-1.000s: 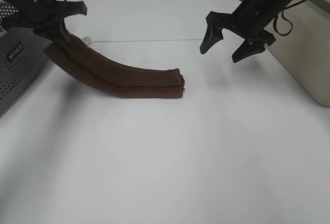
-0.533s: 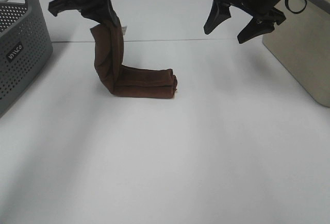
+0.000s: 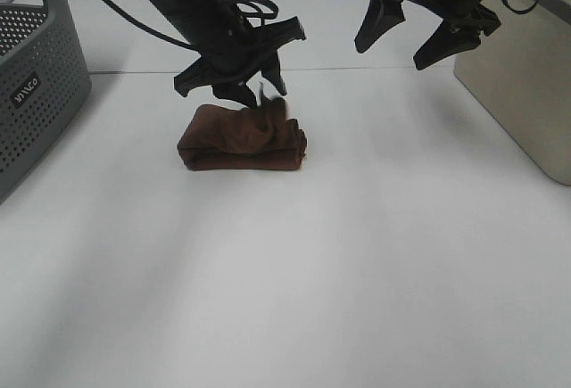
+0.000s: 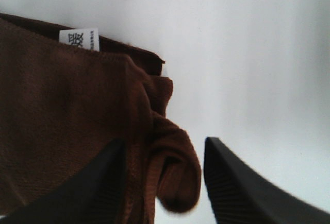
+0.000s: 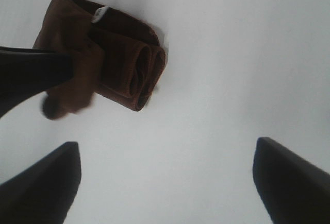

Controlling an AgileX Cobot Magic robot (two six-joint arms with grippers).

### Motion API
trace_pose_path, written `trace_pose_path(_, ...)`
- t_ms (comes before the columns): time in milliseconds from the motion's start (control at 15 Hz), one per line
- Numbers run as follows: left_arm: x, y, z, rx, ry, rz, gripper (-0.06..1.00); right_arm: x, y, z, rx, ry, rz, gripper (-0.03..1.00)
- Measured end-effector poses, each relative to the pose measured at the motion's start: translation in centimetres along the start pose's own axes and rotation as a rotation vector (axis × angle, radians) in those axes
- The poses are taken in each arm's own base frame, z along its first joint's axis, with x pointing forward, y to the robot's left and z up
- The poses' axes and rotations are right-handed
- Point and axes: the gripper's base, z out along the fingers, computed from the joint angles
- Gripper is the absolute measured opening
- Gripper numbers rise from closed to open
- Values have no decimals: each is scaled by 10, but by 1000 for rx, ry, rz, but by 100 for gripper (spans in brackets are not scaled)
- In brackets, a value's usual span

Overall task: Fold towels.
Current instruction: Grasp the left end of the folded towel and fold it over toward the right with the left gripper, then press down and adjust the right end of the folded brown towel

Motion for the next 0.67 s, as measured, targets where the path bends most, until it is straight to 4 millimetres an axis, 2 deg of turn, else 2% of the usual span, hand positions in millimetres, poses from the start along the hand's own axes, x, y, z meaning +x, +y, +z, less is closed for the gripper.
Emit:
trace_pose_path(133,1,-6,3,40,-21,-20,62,0,1,0,-8,-2,5,85)
trace_pose_path(200,0,-8,3,60,-30,-36,66,0,1,0,-13,-3,8,85)
trace_pose_path(400,-9,-3,-7,42,-66,-13,69,-1,5,0,-52,-11,22,85)
trace_pose_path(467,-27,12,-29,-19,-123,27,69,-2,14,7,-163,-11,43,85)
trace_pose_path(667,-54,46,-61,-117,-165,24,69,9,52,54,-358,83,-29,85)
